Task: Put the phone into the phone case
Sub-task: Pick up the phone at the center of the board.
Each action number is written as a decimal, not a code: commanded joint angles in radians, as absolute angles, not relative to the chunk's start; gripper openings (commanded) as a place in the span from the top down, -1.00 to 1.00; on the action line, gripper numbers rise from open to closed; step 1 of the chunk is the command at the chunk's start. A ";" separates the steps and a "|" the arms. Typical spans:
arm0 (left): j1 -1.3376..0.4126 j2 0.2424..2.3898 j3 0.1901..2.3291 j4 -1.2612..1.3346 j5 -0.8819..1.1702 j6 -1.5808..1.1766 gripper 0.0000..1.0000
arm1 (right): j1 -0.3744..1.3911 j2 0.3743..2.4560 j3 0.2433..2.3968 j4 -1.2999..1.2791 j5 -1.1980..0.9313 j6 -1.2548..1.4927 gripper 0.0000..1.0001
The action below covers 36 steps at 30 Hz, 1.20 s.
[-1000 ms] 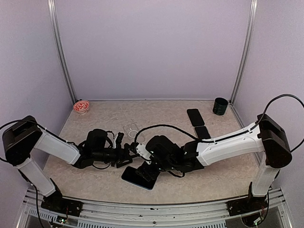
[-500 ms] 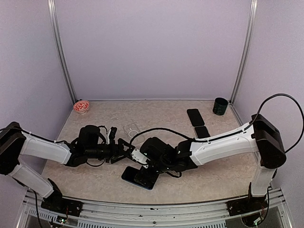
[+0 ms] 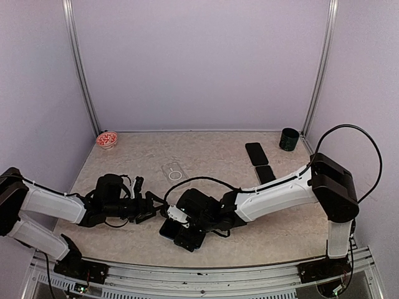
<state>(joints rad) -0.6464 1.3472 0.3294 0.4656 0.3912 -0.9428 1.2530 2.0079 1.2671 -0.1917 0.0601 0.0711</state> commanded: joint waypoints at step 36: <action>-0.634 1.304 0.331 0.455 0.382 -0.945 -0.74 | 1.189 2.128 1.298 -0.153 -0.129 0.081 -0.80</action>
<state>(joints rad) -0.6323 1.3155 0.3294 0.4622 0.3695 -0.9577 1.1999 2.0777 1.2919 -0.0967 -0.0841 0.0456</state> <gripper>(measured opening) 0.868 0.918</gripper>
